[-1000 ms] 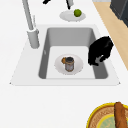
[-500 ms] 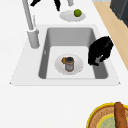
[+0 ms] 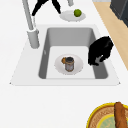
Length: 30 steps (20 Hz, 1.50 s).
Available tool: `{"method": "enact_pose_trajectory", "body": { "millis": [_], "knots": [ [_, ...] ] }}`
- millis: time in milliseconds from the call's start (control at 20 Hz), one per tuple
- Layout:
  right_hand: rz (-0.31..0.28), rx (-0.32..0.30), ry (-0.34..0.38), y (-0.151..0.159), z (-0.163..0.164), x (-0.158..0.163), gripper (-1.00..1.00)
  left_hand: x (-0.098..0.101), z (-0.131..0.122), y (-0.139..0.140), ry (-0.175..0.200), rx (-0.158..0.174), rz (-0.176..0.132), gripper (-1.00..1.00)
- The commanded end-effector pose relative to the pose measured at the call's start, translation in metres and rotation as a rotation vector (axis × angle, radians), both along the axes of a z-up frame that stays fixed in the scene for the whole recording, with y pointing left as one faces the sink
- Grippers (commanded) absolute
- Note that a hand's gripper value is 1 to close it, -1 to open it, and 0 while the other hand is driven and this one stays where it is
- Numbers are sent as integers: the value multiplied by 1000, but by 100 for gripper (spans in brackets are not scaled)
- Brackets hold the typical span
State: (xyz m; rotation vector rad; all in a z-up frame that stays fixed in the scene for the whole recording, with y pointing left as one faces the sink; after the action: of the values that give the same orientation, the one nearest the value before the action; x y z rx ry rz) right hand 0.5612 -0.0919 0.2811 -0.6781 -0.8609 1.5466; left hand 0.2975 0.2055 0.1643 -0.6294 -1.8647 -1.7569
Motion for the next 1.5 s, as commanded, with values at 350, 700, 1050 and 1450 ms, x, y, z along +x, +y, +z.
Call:
{"method": "enact_pose_trajectory", "body": {
  "millis": [350,700,1050,1450],
  "knots": [
    [28,-64,161,4,-37,22,-100,0,0,0,0,0,0,0],
    [62,-170,71,15,-40,20,100,0,0,0,0,0,0,0],
    [65,-124,65,4,-68,33,100,0,0,0,0,0,0,0],
    [40,-110,82,1,-37,46,-100,0,0,0,0,0,0,0]
  ]
}}
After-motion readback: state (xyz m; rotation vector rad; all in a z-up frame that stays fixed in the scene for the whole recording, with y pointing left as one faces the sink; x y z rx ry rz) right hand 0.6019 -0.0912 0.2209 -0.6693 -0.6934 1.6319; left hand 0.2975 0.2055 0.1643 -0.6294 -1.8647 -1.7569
